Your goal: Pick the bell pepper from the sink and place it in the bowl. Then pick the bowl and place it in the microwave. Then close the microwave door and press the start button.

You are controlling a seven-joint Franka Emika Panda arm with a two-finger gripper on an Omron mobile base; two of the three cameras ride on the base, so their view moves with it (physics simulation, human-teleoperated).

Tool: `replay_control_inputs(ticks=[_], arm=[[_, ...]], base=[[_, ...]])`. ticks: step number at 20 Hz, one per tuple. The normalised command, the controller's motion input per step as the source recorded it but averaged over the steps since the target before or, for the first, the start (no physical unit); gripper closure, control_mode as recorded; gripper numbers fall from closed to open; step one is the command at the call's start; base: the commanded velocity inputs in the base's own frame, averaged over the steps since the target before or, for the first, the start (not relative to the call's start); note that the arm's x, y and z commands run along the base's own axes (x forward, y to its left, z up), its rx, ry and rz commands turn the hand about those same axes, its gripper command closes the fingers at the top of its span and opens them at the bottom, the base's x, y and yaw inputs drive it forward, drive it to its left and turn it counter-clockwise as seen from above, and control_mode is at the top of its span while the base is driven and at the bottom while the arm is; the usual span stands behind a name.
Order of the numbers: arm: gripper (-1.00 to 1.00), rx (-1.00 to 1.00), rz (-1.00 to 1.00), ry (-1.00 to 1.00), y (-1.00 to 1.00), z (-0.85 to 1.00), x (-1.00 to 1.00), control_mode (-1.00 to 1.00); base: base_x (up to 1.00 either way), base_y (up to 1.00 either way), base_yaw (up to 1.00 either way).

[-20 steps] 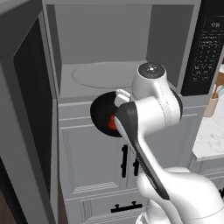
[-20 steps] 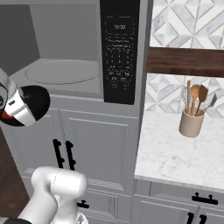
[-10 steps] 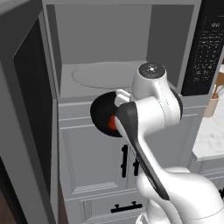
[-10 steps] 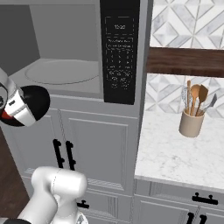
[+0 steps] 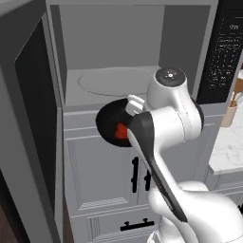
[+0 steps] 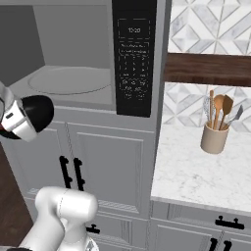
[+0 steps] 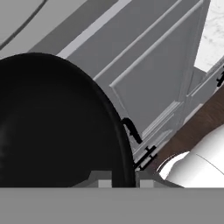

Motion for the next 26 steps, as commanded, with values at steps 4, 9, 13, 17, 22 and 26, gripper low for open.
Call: replay_control_inputs(ticks=[4, 9, 13, 17, 22, 26], arm=[[1.0, 0.05, -0.01, -0.09, -0.26, 0.86, -0.29, -1.0], [1.0, 0.03, -0.13, 0.01, -0.41, 0.82, 0.22, -1.0], [1.0, 0.0, -0.04, 0.01, -0.26, 0.25, 0.73, -1.0], [1.0, 0.0, 0.0, 0.07, -0.01, 0.0, 0.91, -1.0], [1.0, 0.0, 0.0, 0.01, 0.0, -0.03, 1.0, -1.0], [1.0, 0.0, 0.0, 0.0, 0.0, -0.11, 0.86, -1.0]], base=[[0.0, 0.0, 0.0], [0.0, 0.0, 0.0], [0.0, 0.0, 0.0], [0.0, 0.0, 0.0], [0.0, 0.0, 0.0], [0.0, 0.0, 0.0]])
